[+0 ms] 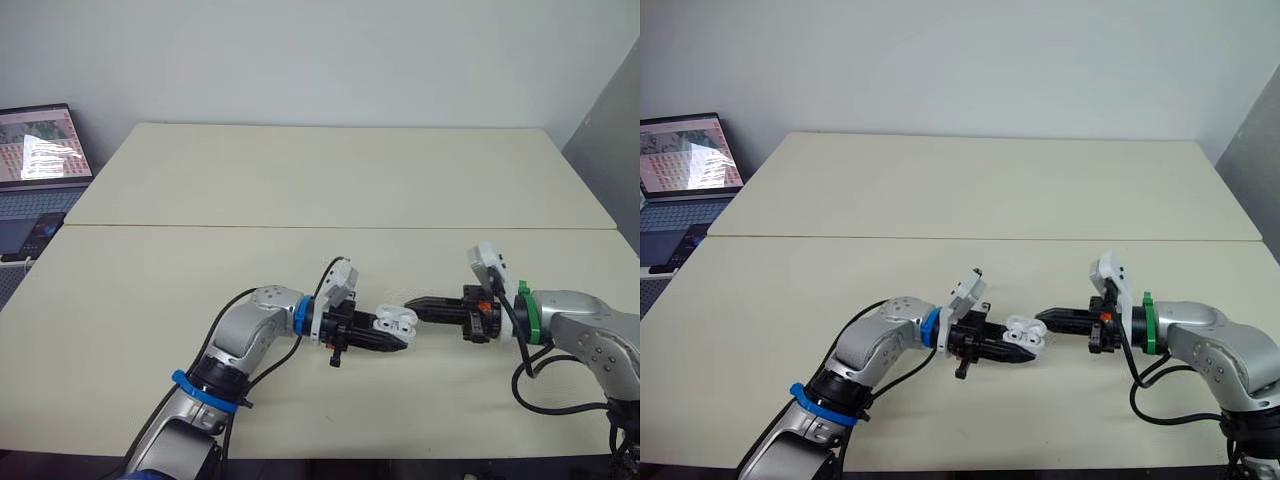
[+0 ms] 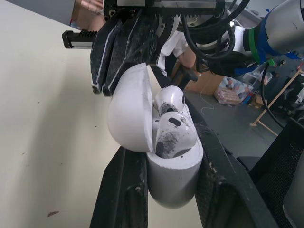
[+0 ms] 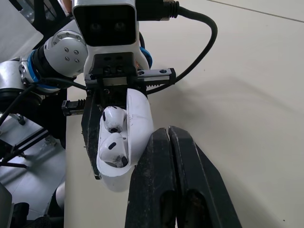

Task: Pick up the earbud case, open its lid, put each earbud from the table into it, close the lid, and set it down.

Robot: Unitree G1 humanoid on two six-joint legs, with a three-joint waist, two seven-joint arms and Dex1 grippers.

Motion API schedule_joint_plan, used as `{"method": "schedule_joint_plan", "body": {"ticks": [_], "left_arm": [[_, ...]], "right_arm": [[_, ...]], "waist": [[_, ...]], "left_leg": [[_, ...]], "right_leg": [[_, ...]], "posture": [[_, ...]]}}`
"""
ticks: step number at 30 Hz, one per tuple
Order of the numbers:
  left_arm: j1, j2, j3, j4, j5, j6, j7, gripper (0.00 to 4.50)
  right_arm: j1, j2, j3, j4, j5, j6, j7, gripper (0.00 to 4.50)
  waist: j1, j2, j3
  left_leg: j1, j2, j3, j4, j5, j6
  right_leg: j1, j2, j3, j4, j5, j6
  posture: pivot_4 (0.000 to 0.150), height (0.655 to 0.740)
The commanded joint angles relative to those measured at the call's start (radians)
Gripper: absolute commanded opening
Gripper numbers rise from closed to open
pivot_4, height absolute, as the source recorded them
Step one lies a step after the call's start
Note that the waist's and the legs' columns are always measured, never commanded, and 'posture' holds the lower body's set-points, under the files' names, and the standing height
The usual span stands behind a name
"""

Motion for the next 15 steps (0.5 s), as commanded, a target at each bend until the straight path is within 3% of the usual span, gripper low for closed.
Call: {"method": "schedule_joint_plan", "body": {"ticks": [1, 7, 15], "left_arm": [[0.000, -0.007, 0.004, -0.042, -0.019, 0.001, 0.004, 0.82], [0.000, -0.001, 0.011, -0.035, -0.016, 0.008, 0.007, 0.82], [-0.008, 0.006, 0.010, -0.020, -0.008, 0.006, 0.005, 0.82]], "right_arm": [[-0.007, -0.003, -0.018, -0.039, 0.015, -0.011, 0.021, 0.05], [0.011, -0.022, -0.030, -0.098, 0.102, 0.034, 0.067, 0.05], [0.022, -0.026, -0.037, -0.108, 0.091, 0.016, 0.054, 0.05]], "waist": [[0.001, 0.000, 0.000], [0.001, 0.000, 0.000], [0.002, 0.000, 0.000]], "left_leg": [[0.000, 0.000, 0.000, 0.000, 0.000, 0.000], [0.000, 0.000, 0.000, 0.000, 0.000, 0.000], [0.000, 0.000, 0.000, 0.000, 0.000, 0.000]], "right_leg": [[0.000, 0.000, 0.000, 0.000, 0.000, 0.000], [0.000, 0.000, 0.000, 0.000, 0.000, 0.000], [0.000, 0.000, 0.000, 0.000, 0.000, 0.000]], "posture": [[0.150, 0.7400], [0.150, 0.7400], [0.150, 0.7400]]}}
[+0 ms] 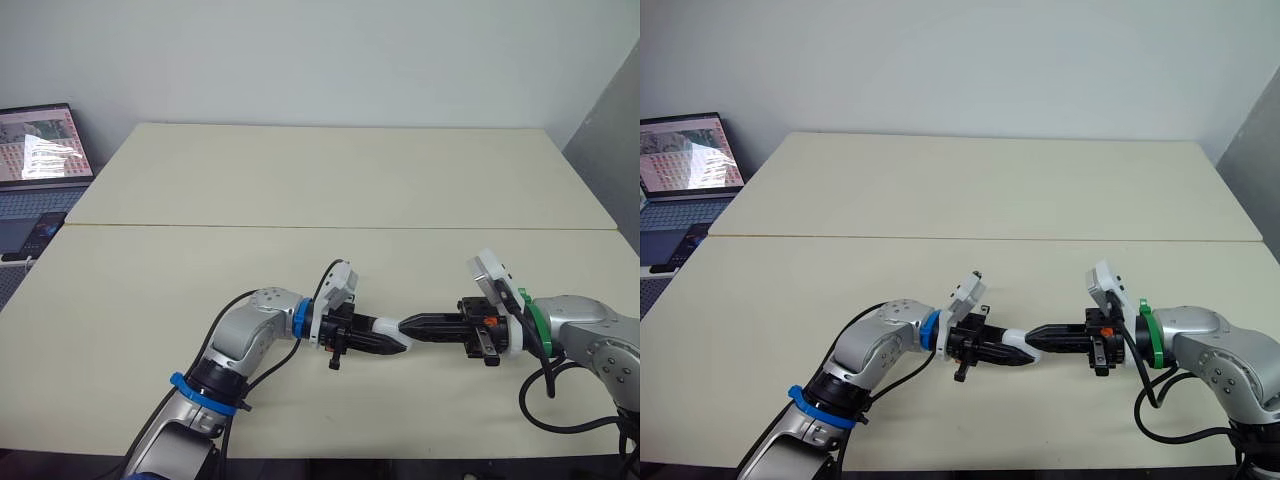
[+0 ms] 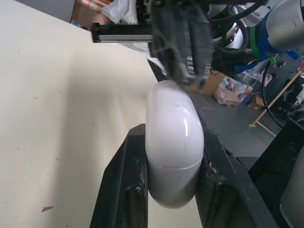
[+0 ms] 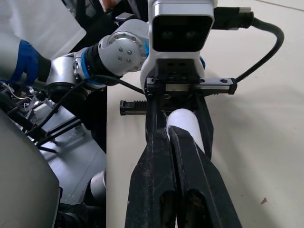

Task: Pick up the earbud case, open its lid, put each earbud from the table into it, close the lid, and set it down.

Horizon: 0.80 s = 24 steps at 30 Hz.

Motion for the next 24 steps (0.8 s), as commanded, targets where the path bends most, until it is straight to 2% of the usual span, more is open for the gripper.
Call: {"method": "schedule_joint_plan", "body": {"ticks": [1, 4, 6, 10, 14, 17, 22, 24], "left_arm": [[-0.012, -0.004, 0.009, -0.012, -0.005, -0.011, 0.004, 0.82], [-0.010, -0.007, 0.008, -0.007, 0.020, -0.017, 0.043, 0.82], [-0.011, -0.026, 0.020, -0.009, 0.031, 0.024, 0.124, 0.82], [-0.017, -0.065, 0.060, -0.075, -0.002, 0.201, 0.298, 0.82], [-0.051, -0.114, 0.130, -0.082, -0.049, 0.365, 0.440, 0.82], [-0.085, -0.121, 0.118, -0.040, -0.024, 0.415, 0.484, 0.82], [-0.128, -0.130, 0.081, 0.031, 0.014, 0.430, 0.524, 0.82], [-0.140, -0.135, 0.074, 0.032, 0.016, 0.432, 0.524, 0.82]], "right_arm": [[-0.018, 0.013, -0.034, -0.008, 0.020, -0.010, -0.019, 0.05], [-0.028, 0.033, -0.072, 0.008, 0.053, -0.002, -0.048, 0.05], [-0.022, 0.046, -0.097, 0.019, 0.033, -0.017, -0.087, 0.05], [0.011, 0.083, -0.130, 0.066, -0.111, -0.127, -0.197, 0.05], [0.088, 0.083, -0.130, 0.110, -0.257, -0.298, -0.175, 0.05], [0.179, 0.037, -0.097, 0.140, -0.374, -0.409, -0.120, 0.05], [0.264, 0.018, -0.090, 0.169, -0.466, -0.514, -0.081, 0.05], [0.280, 0.028, -0.106, 0.157, -0.463, -0.525, -0.078, 0.39]], "waist": [[0.000, 0.000, 0.000], [0.000, 0.000, 0.000], [0.001, 0.000, 0.000], [0.003, 0.000, 0.000], [0.003, 0.000, 0.000], [0.003, 0.000, 0.000], [0.001, 0.000, 0.000], [0.001, 0.000, 0.000]], "left_leg": [[0.000, 0.000, 0.000, 0.000, 0.000, 0.000], [0.000, 0.000, 0.000, 0.000, 0.000, 0.000], [0.000, 0.000, 0.000, 0.000, 0.000, 0.000], [-0.001, 0.000, -0.001, 0.000, 0.000, 0.000], [-0.001, 0.000, -0.001, 0.000, 0.000, 0.000], [0.000, 0.000, 0.000, 0.000, 0.000, 0.000], [0.001, -0.001, 0.002, 0.000, 0.000, 0.000], [0.001, 0.000, 0.002, 0.000, 0.000, -0.001]], "right_leg": [[0.000, 0.000, 0.000, 0.000, 0.000, 0.000], [0.000, 0.000, 0.000, 0.000, 0.000, 0.000], [0.000, 0.000, 0.000, 0.000, 0.000, 0.000], [0.000, 0.000, 0.001, 0.000, 0.000, 0.000], [0.000, 0.000, 0.001, 0.000, 0.000, 0.000], [0.000, 0.000, 0.001, 0.000, 0.000, 0.000], [0.000, 0.000, 0.000, 0.001, 0.000, 0.000], [0.000, 0.000, 0.000, 0.001, 0.000, 0.000]], "posture": [[0.150, 0.7400], [0.150, 0.7400], [0.150, 0.7400], [0.150, 0.7400], [0.150, 0.7400], [0.150, 0.7400], [0.150, 0.7400], [0.150, 0.7400]]}}
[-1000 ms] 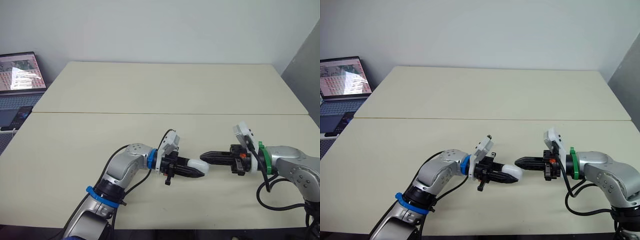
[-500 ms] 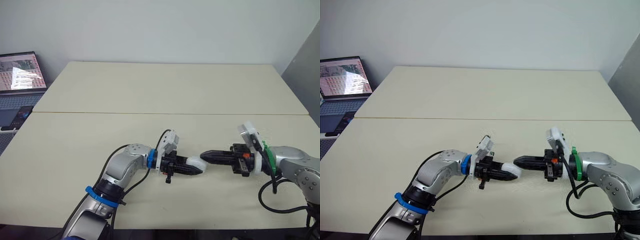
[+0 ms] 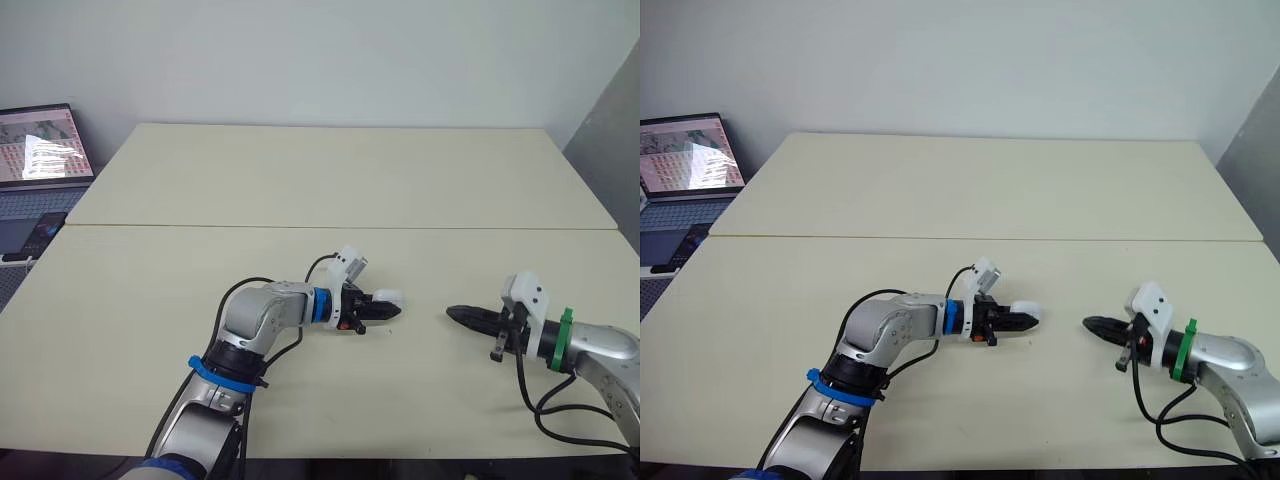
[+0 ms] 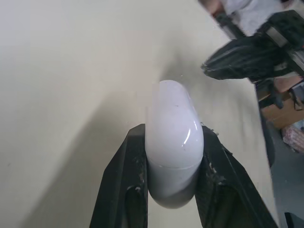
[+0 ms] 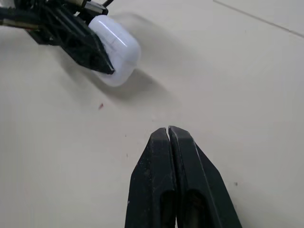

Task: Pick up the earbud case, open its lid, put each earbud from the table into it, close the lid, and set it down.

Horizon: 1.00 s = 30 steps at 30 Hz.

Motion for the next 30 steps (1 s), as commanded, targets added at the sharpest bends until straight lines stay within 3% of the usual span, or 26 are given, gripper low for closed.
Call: {"method": "schedule_joint_plan", "body": {"ticks": [1, 2, 12, 14, 20, 23, 30], "left_arm": [[-0.039, -0.010, -0.014, -0.021, -0.002, -0.001, -0.002, 0.82], [-0.042, -0.007, -0.019, -0.022, 0.001, -0.001, -0.003, 0.82], [-0.033, 0.017, -0.033, -0.034, 0.022, -0.040, 0.006, 4.08], [-0.026, 0.023, -0.024, -0.048, 0.022, -0.043, 0.009, 4.45], [0.041, 0.086, 0.012, -0.158, 0.051, -0.147, 0.036, 4.45], [0.089, 0.114, 0.038, -0.208, 0.097, -0.312, 0.044, 4.45], [0.336, 0.259, 0.091, -0.344, 0.103, -0.559, -0.089, 4.45]], "right_arm": [[0.012, 0.003, -0.034, -0.034, -0.002, -0.053, 0.012, 0.57], [0.021, 0.005, -0.042, -0.038, 0.000, -0.059, 0.015, 0.84], [0.094, 0.034, -0.115, -0.058, 0.019, -0.098, 0.004, 4.48], [0.101, 0.039, -0.125, -0.062, 0.022, -0.095, -0.002, 4.50], [0.114, 0.053, -0.144, -0.080, 0.035, -0.090, -0.002, 4.50], [0.122, 0.055, -0.146, -0.093, 0.044, -0.088, 0.002, 4.50], [0.175, 0.069, -0.151, -0.070, 0.024, -0.178, 0.032, 4.50]], "waist": [[0.001, 0.000, 0.000], [0.002, 0.000, 0.000], [0.004, 0.000, 0.000], [0.004, 0.000, 0.000], [0.004, 0.000, 0.000], [0.004, 0.000, 0.000], [0.004, 0.001, 0.000]], "left_leg": [[0.000, 0.000, 0.000, 0.000, 0.000, 0.000], [0.000, 0.000, -0.001, 0.000, 0.000, 0.000], [0.000, 0.000, -0.001, 0.000, 0.000, 0.000], [0.000, 0.000, -0.001, 0.000, 0.000, 0.000], [0.000, 0.000, -0.001, 0.000, 0.000, -0.001], [0.000, 0.000, -0.001, 0.000, 0.000, -0.001], [0.000, 0.001, 0.000, -0.002, 0.002, -0.003]], "right_leg": [[0.000, 0.000, 0.000, 0.000, 0.000, 0.000], [0.000, 0.000, 0.000, 0.000, 0.000, 0.000], [0.001, 0.000, 0.002, -0.001, 0.000, 0.000], [0.001, 0.000, 0.002, -0.001, 0.000, 0.000], [0.001, 0.000, 0.003, 0.000, 0.000, 0.000], [0.001, -0.001, 0.003, -0.001, 0.000, 0.000], [0.000, -0.001, 0.004, -0.001, 0.000, 0.000]], "posture": [[0.150, 0.7400], [0.150, 0.7400], [0.150, 0.7400], [0.150, 0.7400], [0.150, 0.7400], [0.150, 0.7400], [0.150, 0.7400]]}}
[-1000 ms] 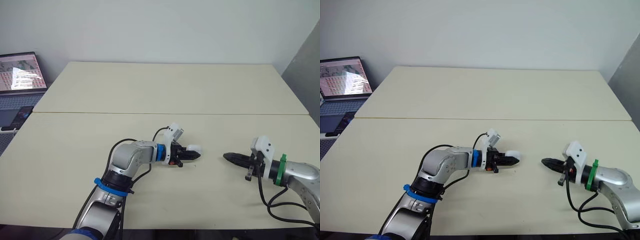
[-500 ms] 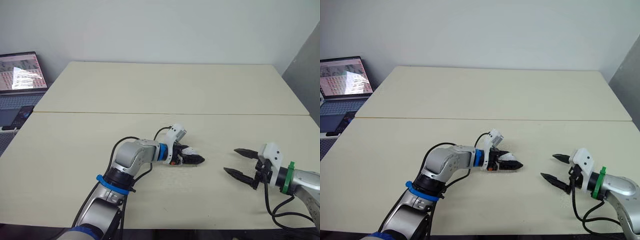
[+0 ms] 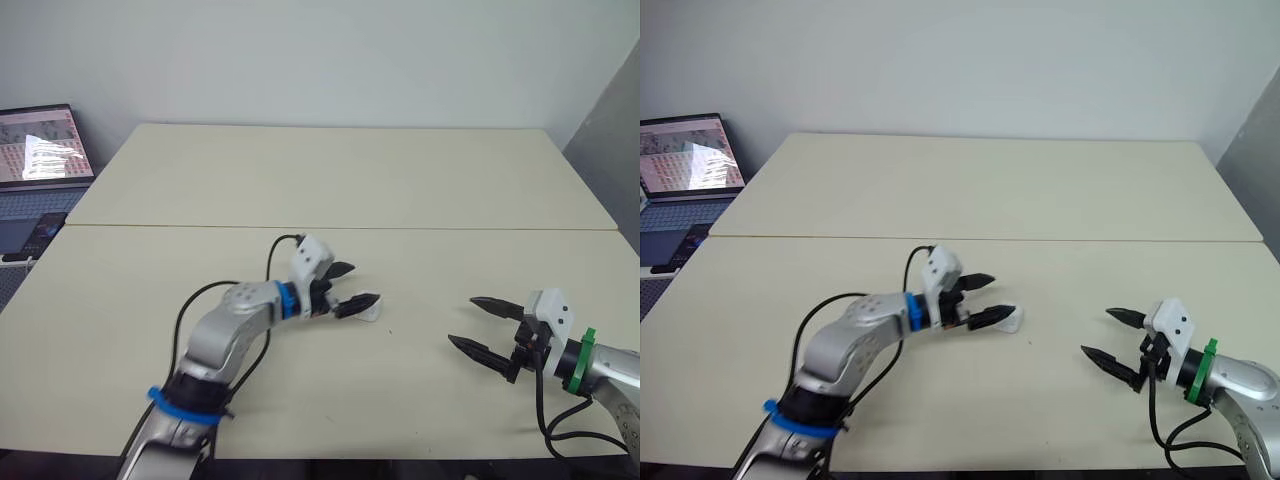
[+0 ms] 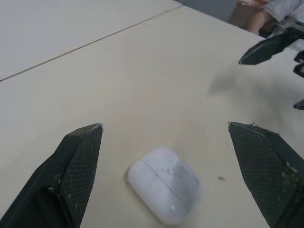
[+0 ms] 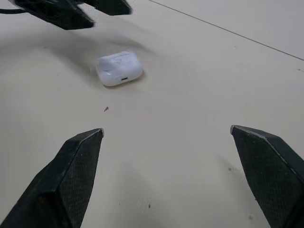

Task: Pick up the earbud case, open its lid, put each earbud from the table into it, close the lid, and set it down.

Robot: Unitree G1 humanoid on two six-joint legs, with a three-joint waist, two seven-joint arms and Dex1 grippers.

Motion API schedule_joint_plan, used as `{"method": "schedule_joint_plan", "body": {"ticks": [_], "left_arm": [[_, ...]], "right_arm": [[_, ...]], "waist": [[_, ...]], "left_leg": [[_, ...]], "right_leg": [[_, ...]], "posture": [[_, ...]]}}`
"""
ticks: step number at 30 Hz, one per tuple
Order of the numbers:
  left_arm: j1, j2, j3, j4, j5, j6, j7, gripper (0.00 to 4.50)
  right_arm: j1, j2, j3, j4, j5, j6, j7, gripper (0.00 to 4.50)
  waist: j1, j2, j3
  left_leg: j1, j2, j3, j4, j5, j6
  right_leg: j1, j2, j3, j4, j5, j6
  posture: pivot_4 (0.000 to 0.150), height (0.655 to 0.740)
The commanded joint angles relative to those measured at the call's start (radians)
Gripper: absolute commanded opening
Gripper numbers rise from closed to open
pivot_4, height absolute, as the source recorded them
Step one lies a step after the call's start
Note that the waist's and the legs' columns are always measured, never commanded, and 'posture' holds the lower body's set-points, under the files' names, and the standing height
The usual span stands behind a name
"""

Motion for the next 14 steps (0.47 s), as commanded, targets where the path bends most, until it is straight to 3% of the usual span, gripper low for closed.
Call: {"method": "schedule_joint_plan", "body": {"ticks": [1, 9, 14], "left_arm": [[0.119, 0.084, 0.038, -0.105, 0.007, -0.121, -0.074, 4.45], [0.364, 0.177, 0.129, -0.178, -0.017, -0.233, -0.112, 4.45], [0.408, 0.199, 0.154, -0.116, 0.029, -0.278, -0.086, 4.45]], "right_arm": [[0.021, 0.017, -0.037, 0.002, -0.009, -0.103, 0.033, 4.50], [0.082, 0.036, -0.060, 0.077, -0.016, -0.189, 0.062, 4.50], [0.096, 0.058, -0.075, 0.112, 0.011, -0.187, 0.048, 4.50]], "waist": [[-0.001, 0.000, 0.000], [0.004, 0.000, 0.000], [0.003, 0.001, 0.000]], "left_leg": [[0.000, 0.000, 0.000, 0.000, -0.001, 0.001], [0.001, 0.000, 0.000, 0.000, -0.002, 0.003], [0.001, 0.000, 0.000, 0.000, -0.002, 0.003]], "right_leg": [[0.000, 0.000, 0.000, 0.000, 0.000, 0.000], [0.001, -0.001, 0.000, 0.000, 0.000, 0.000], [0.001, -0.001, 0.000, 0.000, 0.000, 0.000]], "posture": [[0.150, 0.7400], [0.150, 0.7400], [0.150, 0.7400]]}}
